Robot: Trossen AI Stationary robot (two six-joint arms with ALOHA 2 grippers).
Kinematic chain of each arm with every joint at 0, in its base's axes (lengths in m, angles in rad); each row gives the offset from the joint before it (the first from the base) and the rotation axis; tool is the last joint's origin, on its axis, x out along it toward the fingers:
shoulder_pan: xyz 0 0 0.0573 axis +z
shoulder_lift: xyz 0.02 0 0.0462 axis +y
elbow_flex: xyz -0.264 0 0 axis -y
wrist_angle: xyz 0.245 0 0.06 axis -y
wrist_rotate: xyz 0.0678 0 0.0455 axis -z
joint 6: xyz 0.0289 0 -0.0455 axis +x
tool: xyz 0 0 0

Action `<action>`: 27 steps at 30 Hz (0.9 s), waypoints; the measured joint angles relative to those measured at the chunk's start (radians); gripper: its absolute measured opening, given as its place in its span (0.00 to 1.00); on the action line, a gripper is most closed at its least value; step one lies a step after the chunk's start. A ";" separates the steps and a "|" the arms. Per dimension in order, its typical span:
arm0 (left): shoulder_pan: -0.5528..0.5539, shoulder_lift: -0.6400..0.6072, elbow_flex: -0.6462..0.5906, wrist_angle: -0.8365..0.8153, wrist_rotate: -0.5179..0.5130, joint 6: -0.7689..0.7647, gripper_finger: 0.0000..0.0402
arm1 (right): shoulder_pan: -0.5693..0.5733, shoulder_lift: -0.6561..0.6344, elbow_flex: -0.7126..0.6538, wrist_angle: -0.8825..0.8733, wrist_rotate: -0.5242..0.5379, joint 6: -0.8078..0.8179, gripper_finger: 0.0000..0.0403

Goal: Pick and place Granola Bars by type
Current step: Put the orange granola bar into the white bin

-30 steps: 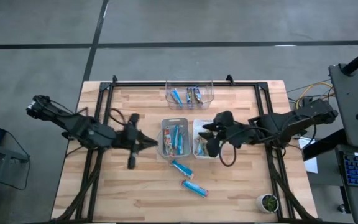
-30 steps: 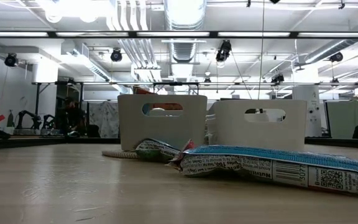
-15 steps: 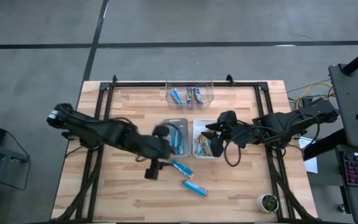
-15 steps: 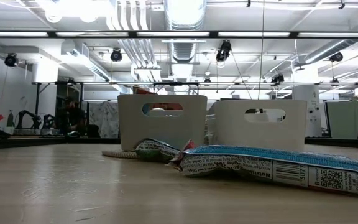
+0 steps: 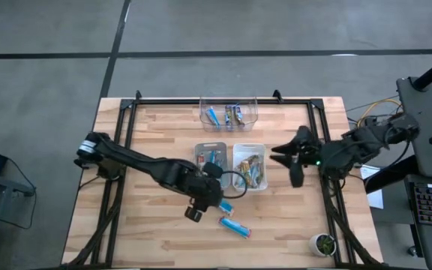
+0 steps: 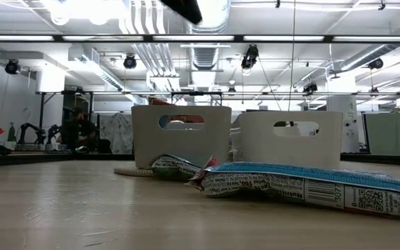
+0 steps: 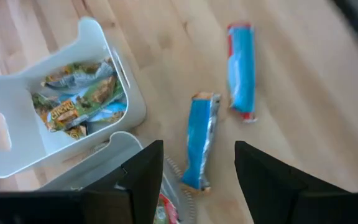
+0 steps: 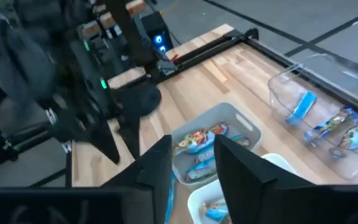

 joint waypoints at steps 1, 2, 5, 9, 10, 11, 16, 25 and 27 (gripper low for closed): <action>0.004 0.013 0.000 0.000 0.000 0.017 0.45 | 0.000 -0.015 0.000 -0.004 0.005 -0.001 0.26; 0.008 0.028 -0.001 -0.001 0.000 0.034 0.45 | 0.000 -0.028 0.000 -0.005 0.008 -0.004 0.24; 0.017 0.063 -0.001 0.000 0.001 0.090 0.45 | 0.000 -0.061 0.000 -0.004 0.009 -0.012 0.20; 0.021 0.110 0.000 0.012 0.015 0.138 0.45 | 0.000 -0.092 0.000 -0.001 0.037 -0.019 0.19; 0.021 0.118 0.000 0.011 0.016 0.155 0.45 | 0.000 -0.099 0.000 -0.002 0.042 -0.019 0.20; 0.021 0.130 0.000 0.015 0.018 0.168 0.45 | 0.000 -0.103 0.000 -0.002 0.055 -0.018 0.21; 0.021 0.174 0.000 0.038 0.029 0.228 0.45 | -0.001 -0.123 0.000 -0.010 0.086 -0.010 0.28; 0.028 0.231 0.000 0.060 0.088 0.260 0.45 | -0.001 -0.120 0.000 -0.051 0.086 0.004 0.38; 0.030 0.241 0.000 0.068 0.089 0.260 0.45 | -0.001 -0.117 -0.001 -0.055 0.086 0.005 0.38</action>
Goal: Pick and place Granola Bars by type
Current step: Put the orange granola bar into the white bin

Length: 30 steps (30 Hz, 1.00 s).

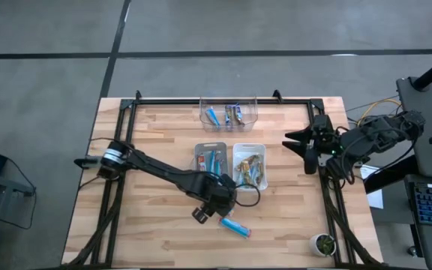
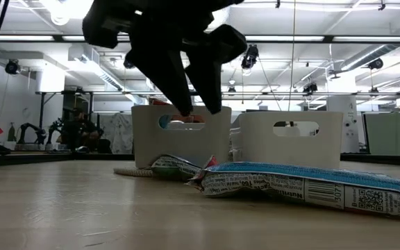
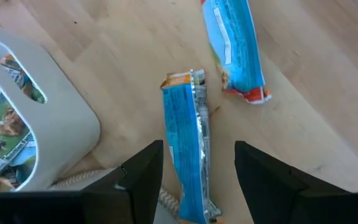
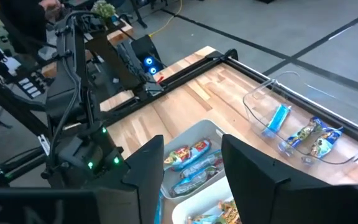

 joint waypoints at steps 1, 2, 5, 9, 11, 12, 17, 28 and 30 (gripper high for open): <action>0.001 0.003 0.000 0.004 0.000 0.000 0.45 | 0.000 0.000 -0.001 -0.003 0.000 0.000 0.39; 0.003 0.006 0.000 0.005 0.000 0.000 0.45 | 0.000 0.000 -0.003 -0.006 0.000 0.000 0.39; 0.007 0.016 0.000 0.018 0.000 -0.001 0.45 | 0.000 -0.002 -0.004 -0.016 0.000 0.000 0.38; 0.008 0.017 0.000 0.061 -0.001 0.001 0.45 | 0.000 -0.002 -0.005 -0.041 0.000 0.012 0.37; 0.008 0.017 0.000 0.090 -0.001 0.016 0.45 | 0.000 -0.002 -0.005 -0.044 0.000 0.013 0.36; 0.008 0.017 -0.001 0.105 -0.001 0.031 0.45 | 0.000 -0.002 -0.005 -0.044 0.000 0.013 0.36; 0.004 0.016 -0.001 0.129 -0.002 0.113 0.45 | 0.000 -0.001 -0.005 -0.049 0.000 0.014 0.36; 0.000 0.062 -0.001 0.151 0.007 0.115 0.45 | 0.000 -0.001 -0.006 -0.050 0.000 0.014 0.35; -0.005 0.075 0.001 0.148 0.008 0.102 0.45 | 0.000 -0.001 -0.006 -0.050 -0.001 0.014 0.35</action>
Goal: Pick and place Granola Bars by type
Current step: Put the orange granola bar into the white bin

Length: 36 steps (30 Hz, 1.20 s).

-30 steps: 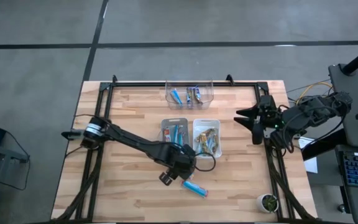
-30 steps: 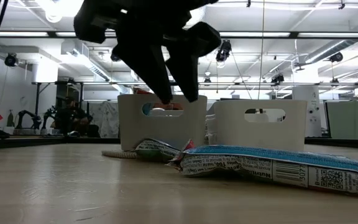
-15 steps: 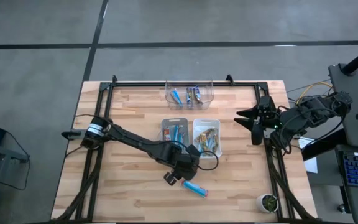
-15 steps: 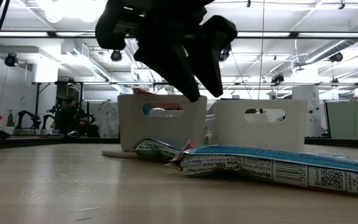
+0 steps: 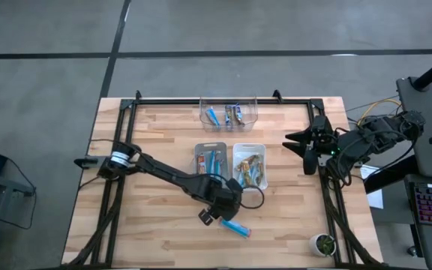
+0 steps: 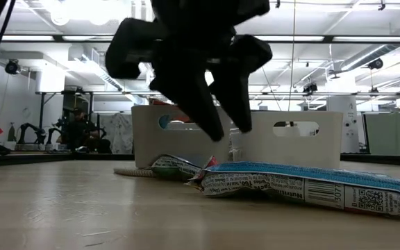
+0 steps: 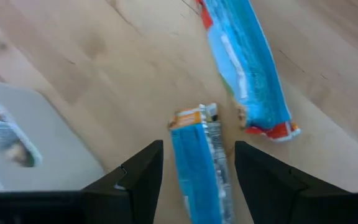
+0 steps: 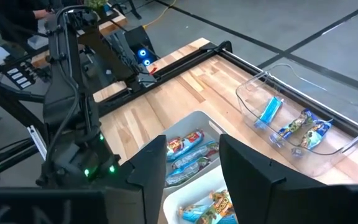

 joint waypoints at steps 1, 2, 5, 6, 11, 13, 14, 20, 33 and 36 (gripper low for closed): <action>-0.001 0.005 0.000 -0.006 0.000 -0.008 0.45 | 0.000 0.000 0.000 -0.001 0.000 0.000 0.35; -0.002 0.009 0.000 -0.011 0.000 -0.018 0.45 | 0.000 0.000 0.000 -0.003 0.000 0.000 0.35; -0.002 0.013 0.000 -0.010 0.001 -0.046 0.45 | 0.000 0.000 0.000 -0.013 0.000 0.001 0.34; -0.002 0.013 0.000 -0.009 0.000 -0.053 0.45 | 0.000 0.000 0.000 -0.021 -0.001 0.004 0.34; 0.001 0.013 -0.001 -0.005 -0.018 -0.061 0.45 | 0.000 0.000 -0.001 -0.056 -0.001 0.023 0.35; 0.003 0.013 -0.001 0.002 -0.018 -0.071 0.45 | 0.000 0.000 -0.003 -0.057 -0.001 0.030 0.35; 0.004 0.013 -0.001 0.005 -0.018 -0.072 0.45 | 0.000 0.000 -0.004 -0.059 -0.001 0.031 0.35; 0.018 0.024 -0.003 0.030 -0.015 -0.076 0.45 | 0.000 0.000 -0.004 -0.058 -0.001 0.035 0.34; 0.032 0.060 -0.002 0.053 0.025 -0.104 0.45 | 0.000 0.000 -0.005 -0.059 -0.001 0.041 0.33; 0.032 0.060 -0.003 0.053 0.025 -0.105 0.45 | 0.000 0.000 -0.005 -0.059 -0.001 0.041 0.33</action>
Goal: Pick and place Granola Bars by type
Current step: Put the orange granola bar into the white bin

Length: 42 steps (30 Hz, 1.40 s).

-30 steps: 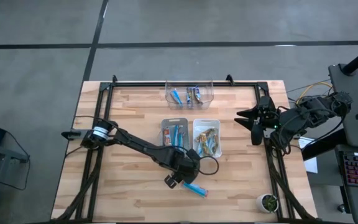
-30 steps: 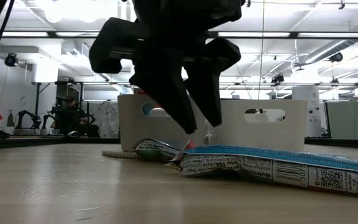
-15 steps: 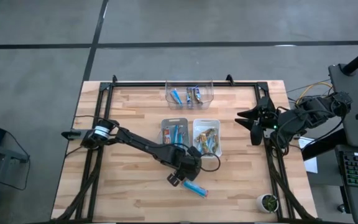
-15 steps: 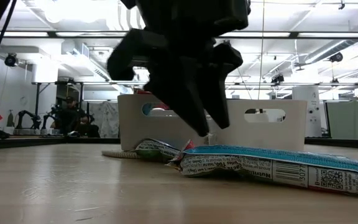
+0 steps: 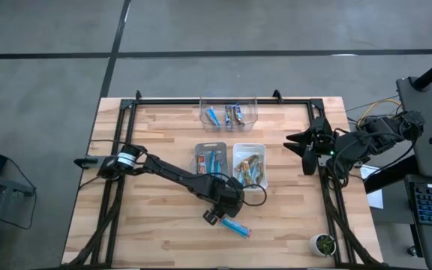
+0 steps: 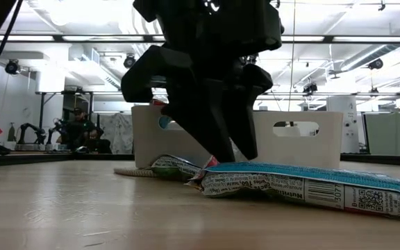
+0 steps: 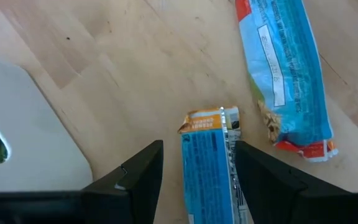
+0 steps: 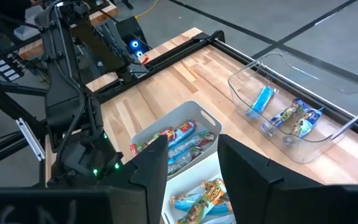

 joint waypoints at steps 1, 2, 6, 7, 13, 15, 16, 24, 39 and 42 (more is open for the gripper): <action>0.000 0.000 -0.001 0.001 0.000 0.000 0.45 | 0.000 0.000 0.000 0.000 0.000 0.000 0.33; 0.000 0.000 -0.001 0.001 0.000 0.000 0.45 | 0.000 0.000 0.000 0.000 0.000 0.000 0.33; 0.000 0.000 -0.005 0.003 0.019 0.002 0.45 | 0.000 0.000 0.000 0.000 0.000 0.000 0.33; 0.000 0.000 -0.008 0.004 0.020 0.008 0.45 | 0.000 0.000 0.000 0.000 0.000 0.000 0.33; -0.007 0.001 -0.029 0.022 0.020 0.032 0.45 | 0.000 0.000 0.000 0.000 0.000 0.000 0.32; -0.008 0.001 -0.034 0.033 0.012 0.036 0.45 | 0.000 0.000 0.000 0.000 0.000 0.000 0.33; -0.008 0.001 -0.035 0.032 0.010 0.037 0.45 | 0.000 0.000 0.000 0.000 0.000 0.000 0.33; -0.007 0.026 -0.034 0.059 0.008 0.038 0.45 | 0.000 0.000 0.000 0.000 0.000 0.001 0.32; -0.008 0.028 -0.033 0.051 0.001 0.030 0.39 | 0.000 0.000 0.000 -0.001 0.000 0.001 0.32; -0.008 0.028 -0.032 0.047 0.001 0.030 0.34 | 0.000 0.000 0.000 -0.002 0.001 -0.001 0.31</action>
